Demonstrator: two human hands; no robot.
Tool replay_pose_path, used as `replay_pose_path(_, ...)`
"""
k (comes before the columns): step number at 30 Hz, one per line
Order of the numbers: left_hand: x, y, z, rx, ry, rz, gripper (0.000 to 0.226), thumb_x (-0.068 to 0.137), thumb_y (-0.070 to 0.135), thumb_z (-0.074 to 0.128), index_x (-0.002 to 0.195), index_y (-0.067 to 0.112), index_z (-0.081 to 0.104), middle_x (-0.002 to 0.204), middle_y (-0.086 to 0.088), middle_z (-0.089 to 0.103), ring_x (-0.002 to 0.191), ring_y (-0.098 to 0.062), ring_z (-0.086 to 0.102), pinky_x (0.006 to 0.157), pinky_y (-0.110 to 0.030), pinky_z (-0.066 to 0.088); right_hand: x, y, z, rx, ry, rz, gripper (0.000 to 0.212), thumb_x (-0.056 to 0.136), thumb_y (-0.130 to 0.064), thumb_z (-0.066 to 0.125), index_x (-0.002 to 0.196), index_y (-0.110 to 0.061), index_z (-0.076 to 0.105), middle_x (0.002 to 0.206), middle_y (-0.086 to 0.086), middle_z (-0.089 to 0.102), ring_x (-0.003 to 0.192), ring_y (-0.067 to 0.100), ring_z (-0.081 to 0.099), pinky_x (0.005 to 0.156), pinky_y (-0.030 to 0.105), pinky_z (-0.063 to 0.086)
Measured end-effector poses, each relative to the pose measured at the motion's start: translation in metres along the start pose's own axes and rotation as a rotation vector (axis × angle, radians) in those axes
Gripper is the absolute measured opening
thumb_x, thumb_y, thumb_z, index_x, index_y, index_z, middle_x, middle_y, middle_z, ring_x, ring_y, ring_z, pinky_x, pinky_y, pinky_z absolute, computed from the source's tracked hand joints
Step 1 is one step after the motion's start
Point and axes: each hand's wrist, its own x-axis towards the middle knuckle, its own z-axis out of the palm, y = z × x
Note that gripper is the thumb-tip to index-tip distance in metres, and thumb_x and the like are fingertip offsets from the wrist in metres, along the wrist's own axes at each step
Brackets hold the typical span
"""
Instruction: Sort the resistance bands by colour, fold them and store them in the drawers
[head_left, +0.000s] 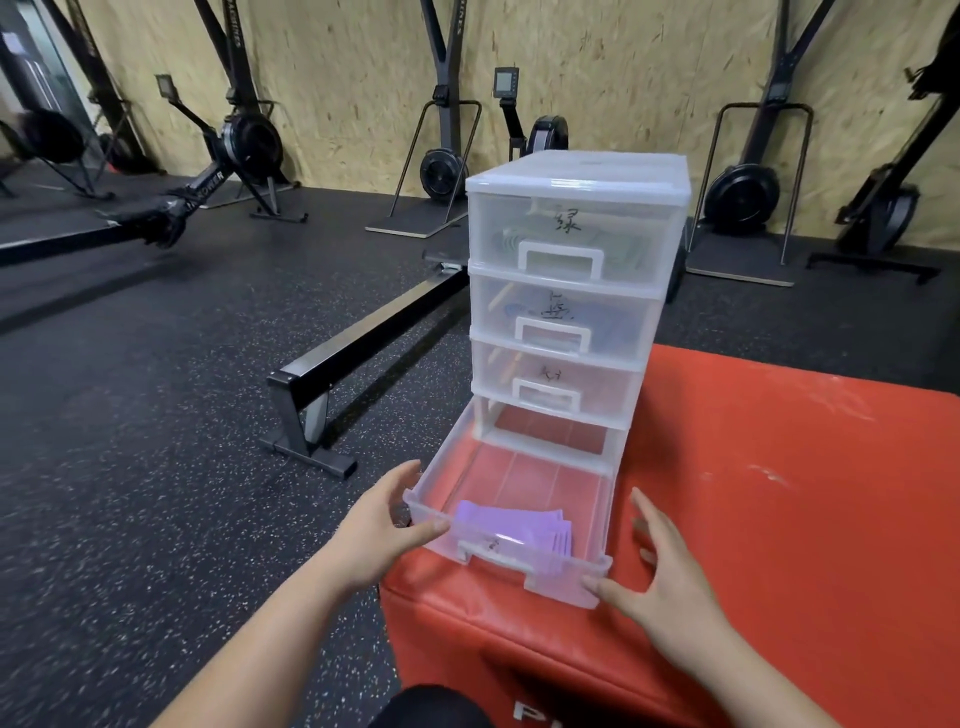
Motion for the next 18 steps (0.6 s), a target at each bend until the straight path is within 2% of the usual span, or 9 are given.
replay_pose_path(2, 0.015, 0.004, 0.000, 0.063, 0.019, 0.028, 0.107, 0.069, 0.064, 0.090, 0.159, 0.030, 0.043, 0.148, 0.018, 0.058, 0.128, -0.004, 0.061, 0.112, -0.033, 0.050, 0.010, -0.004, -0.003, -0.009, 0.043, 0.002, 0.121, 0.065, -0.047, 0.096, 0.163, -0.037, 0.026, 0.161, -0.015, 0.036, 0.141, 0.004, 0.046, 0.116, 0.031, 0.042)
replay_pose_path(5, 0.044, 0.011, 0.006, 0.125, 0.031, 0.038, 0.109, 0.068, 0.068, 0.086, 0.160, 0.029, 0.041, 0.151, 0.011, 0.057, 0.126, -0.014, 0.063, 0.110, -0.038, 0.051, 0.033, -0.002, -0.008, -0.038, 0.099, 0.028, 0.117, 0.069, -0.038, 0.096, 0.164, -0.031, 0.027, 0.161, -0.011, 0.039, 0.140, 0.008, 0.048, 0.113, 0.032, 0.044)
replay_pose_path(9, 0.084, 0.024, 0.018, 0.130, 0.047, 0.007, 0.114, 0.066, 0.073, 0.080, 0.161, 0.025, 0.039, 0.150, 0.004, 0.058, 0.126, -0.014, 0.061, 0.110, -0.040, 0.049, 0.070, 0.003, -0.016, -0.082, 0.126, 0.098, 0.117, 0.072, -0.047, 0.092, 0.165, -0.027, 0.023, 0.165, -0.005, 0.036, 0.140, 0.012, 0.048, 0.117, 0.043, 0.043)
replay_pose_path(14, 0.135, 0.029, 0.030, 0.089, 0.058, -0.017, 0.106, 0.081, 0.049, 0.090, 0.165, 0.021, 0.032, 0.162, -0.003, 0.048, 0.139, -0.020, 0.056, 0.114, -0.036, 0.045, 0.114, 0.005, -0.026, -0.200, 0.145, 0.106, 0.114, 0.075, -0.051, 0.088, 0.164, -0.018, 0.026, 0.165, 0.000, 0.037, 0.138, 0.018, 0.052, 0.115, 0.043, 0.045)
replay_pose_path(16, 0.154, 0.028, 0.032, 0.095, 0.053, -0.031, 0.110, 0.078, 0.053, 0.090, 0.165, 0.021, 0.032, 0.162, -0.002, 0.049, 0.139, -0.020, 0.056, 0.116, -0.039, 0.046, 0.131, 0.012, -0.029, -0.224, 0.137, 0.100, 0.109, 0.072, -0.062, 0.081, 0.162, -0.024, 0.031, 0.161, -0.003, 0.044, 0.137, 0.017, 0.054, 0.113, 0.045, 0.048)
replay_pose_path(18, 0.172, 0.025, 0.037, 0.127, 0.055, -0.031, 0.107, 0.070, 0.067, 0.085, 0.160, 0.027, 0.041, 0.153, 0.005, 0.058, 0.133, -0.016, 0.061, 0.113, -0.043, 0.049, 0.144, 0.021, -0.030, -0.244, 0.136, 0.108, 0.093, 0.073, -0.067, 0.073, 0.153, -0.030, 0.044, 0.149, -0.007, 0.058, 0.131, 0.015, 0.060, 0.108, 0.043, 0.052)
